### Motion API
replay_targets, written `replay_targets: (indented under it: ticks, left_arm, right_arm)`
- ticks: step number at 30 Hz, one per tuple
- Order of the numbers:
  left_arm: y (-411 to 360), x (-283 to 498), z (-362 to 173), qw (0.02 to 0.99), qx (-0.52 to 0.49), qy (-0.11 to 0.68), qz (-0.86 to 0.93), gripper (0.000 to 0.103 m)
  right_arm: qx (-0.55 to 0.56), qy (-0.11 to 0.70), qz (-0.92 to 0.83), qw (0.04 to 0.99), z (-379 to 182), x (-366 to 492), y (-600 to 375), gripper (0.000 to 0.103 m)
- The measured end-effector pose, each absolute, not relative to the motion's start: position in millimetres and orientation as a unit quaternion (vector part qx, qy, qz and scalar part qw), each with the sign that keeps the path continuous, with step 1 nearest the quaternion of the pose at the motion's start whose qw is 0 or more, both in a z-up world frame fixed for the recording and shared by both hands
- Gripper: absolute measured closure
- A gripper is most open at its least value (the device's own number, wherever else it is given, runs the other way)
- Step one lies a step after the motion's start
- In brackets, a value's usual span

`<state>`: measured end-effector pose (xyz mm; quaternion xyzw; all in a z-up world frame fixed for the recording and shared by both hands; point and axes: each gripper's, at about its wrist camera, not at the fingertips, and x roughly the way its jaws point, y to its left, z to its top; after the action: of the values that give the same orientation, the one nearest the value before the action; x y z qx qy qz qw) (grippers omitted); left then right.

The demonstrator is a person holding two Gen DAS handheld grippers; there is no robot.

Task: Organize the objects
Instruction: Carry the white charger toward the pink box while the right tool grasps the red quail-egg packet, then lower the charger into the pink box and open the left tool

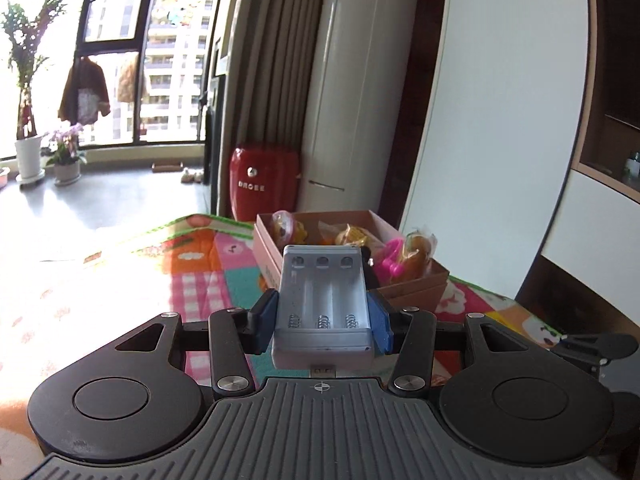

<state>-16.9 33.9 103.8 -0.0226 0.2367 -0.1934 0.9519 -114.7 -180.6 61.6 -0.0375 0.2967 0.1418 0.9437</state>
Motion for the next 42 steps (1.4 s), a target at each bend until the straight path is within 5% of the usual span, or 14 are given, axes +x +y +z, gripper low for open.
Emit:
replay_targets:
  ticks: [1,3,9,15,17,27,33,37,42]
  left_arm:
    - [31.5,-19.3,102.8,0.951,-0.021,0.239,-0.196,0.051]
    - [27.1,-23.4,96.8,0.947,-0.016,0.251,-0.2,0.051]
    - [20.5,-26.9,75.7,0.939,-0.002,0.285,-0.193,0.051]
    - [21.5,-33.3,67.6,0.939,0.023,0.291,-0.182,0.051]
    - [22.2,-36.2,65.9,0.939,0.03,0.292,-0.181,0.051]
    - [23.2,-24.0,66.4,0.934,0.005,0.3,-0.195,0.051]
    - [10.6,70.7,103.5,0.947,-0.091,0.239,-0.192,0.051]
    - [1.6,146.4,80.7,0.92,-0.155,0.302,-0.196,0.053]
    - [18.1,125.0,72.7,0.93,-0.164,0.266,-0.192,0.053]
  right_arm:
    - [-0.038,0.299,0.142,0.943,57.6,-117.1,-183.2,0.039]
    - [-0.038,0.303,0.146,0.941,47.9,-123.0,-188.5,0.013]
    - [-0.016,0.333,0.15,0.931,26.6,-104.9,-183.7,0.0]
    - [-0.041,0.379,0.11,0.918,5.5,-68.3,-153.7,0.006]
    - [-0.053,0.375,0.123,0.917,10.8,-72.5,-147.4,0.028]
    - [-0.053,0.344,0.136,0.927,45.9,-106.2,-161.4,0.028]
    - [-0.055,0.317,0.114,0.94,67.0,-104.0,-172.1,0.028]
    - [-0.042,0.311,0.109,0.943,73.4,-99.5,-176.0,0.028]
    - [-0.038,0.303,0.11,0.946,84.2,-98.0,-183.6,0.028]
